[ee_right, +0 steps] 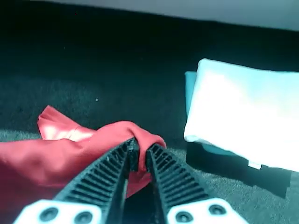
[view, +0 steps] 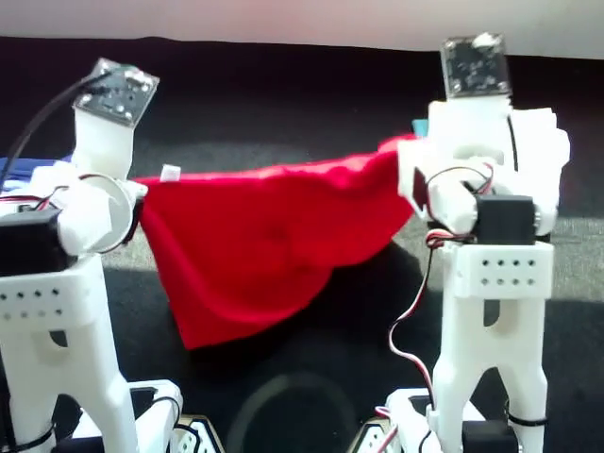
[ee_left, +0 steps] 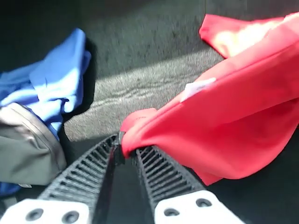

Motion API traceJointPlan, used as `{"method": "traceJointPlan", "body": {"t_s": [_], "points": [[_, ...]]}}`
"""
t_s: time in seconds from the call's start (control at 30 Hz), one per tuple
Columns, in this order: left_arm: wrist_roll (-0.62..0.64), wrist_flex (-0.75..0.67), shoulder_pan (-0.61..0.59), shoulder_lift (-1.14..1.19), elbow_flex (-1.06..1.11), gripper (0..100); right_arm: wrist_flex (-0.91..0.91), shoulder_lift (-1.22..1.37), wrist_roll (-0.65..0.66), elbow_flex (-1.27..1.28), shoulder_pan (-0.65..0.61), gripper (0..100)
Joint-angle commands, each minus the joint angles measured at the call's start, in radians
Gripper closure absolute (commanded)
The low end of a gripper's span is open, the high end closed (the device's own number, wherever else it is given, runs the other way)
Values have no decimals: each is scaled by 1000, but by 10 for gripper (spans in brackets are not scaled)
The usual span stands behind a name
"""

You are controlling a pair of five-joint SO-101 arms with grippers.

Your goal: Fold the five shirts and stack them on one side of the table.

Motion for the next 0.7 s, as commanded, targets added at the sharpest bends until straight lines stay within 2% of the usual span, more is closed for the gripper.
{"method": "traceJointPlan", "body": {"t_s": [0.0,0.13,0.3,0.67], "points": [[9,26,18,-21,-213,991,39,7,60,-268,24,992],[8,84,18,-21,-429,991,90,28,114,-515,58,992],[8,137,18,-21,-639,991,142,33,117,-728,139,992],[8,132,19,-21,-881,991,142,24,117,-935,236,992]]}}
